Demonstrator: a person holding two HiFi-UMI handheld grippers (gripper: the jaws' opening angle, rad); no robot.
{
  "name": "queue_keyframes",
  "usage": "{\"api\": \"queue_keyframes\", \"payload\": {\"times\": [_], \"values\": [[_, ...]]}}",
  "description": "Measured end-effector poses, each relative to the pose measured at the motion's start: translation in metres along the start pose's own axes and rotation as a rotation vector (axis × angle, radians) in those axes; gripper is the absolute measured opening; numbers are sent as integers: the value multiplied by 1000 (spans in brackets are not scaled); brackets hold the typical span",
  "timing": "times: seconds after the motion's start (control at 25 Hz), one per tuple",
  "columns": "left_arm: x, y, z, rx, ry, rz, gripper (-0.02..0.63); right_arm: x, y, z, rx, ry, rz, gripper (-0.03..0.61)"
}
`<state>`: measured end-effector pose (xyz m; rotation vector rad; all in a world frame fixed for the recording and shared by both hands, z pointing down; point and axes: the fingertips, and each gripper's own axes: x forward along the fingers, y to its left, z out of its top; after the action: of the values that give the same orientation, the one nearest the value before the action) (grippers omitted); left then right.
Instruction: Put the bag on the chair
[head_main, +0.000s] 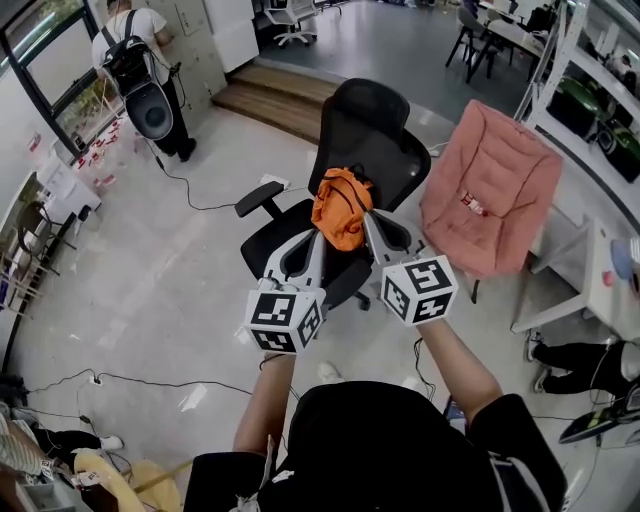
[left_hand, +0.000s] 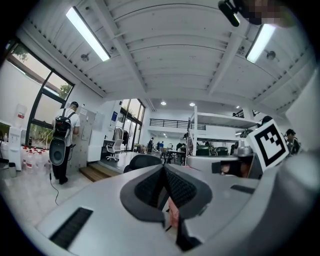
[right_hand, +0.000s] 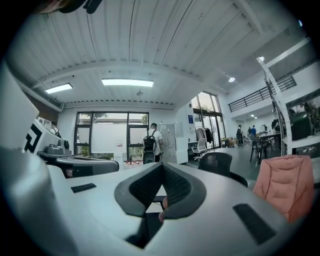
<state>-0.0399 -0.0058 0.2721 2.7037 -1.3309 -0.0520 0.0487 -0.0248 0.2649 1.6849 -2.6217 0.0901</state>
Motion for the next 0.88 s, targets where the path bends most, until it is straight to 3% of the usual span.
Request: {"api": "queue_keyframes", "payload": {"times": [0.4, 0.88], "values": [[-26, -55, 2, 22, -7, 30, 11, -59, -3, 4, -9, -16, 24, 2], [-59, -90, -11, 10, -8, 83, 11, -103, 5, -14, 26, 12, 74, 1]]}}
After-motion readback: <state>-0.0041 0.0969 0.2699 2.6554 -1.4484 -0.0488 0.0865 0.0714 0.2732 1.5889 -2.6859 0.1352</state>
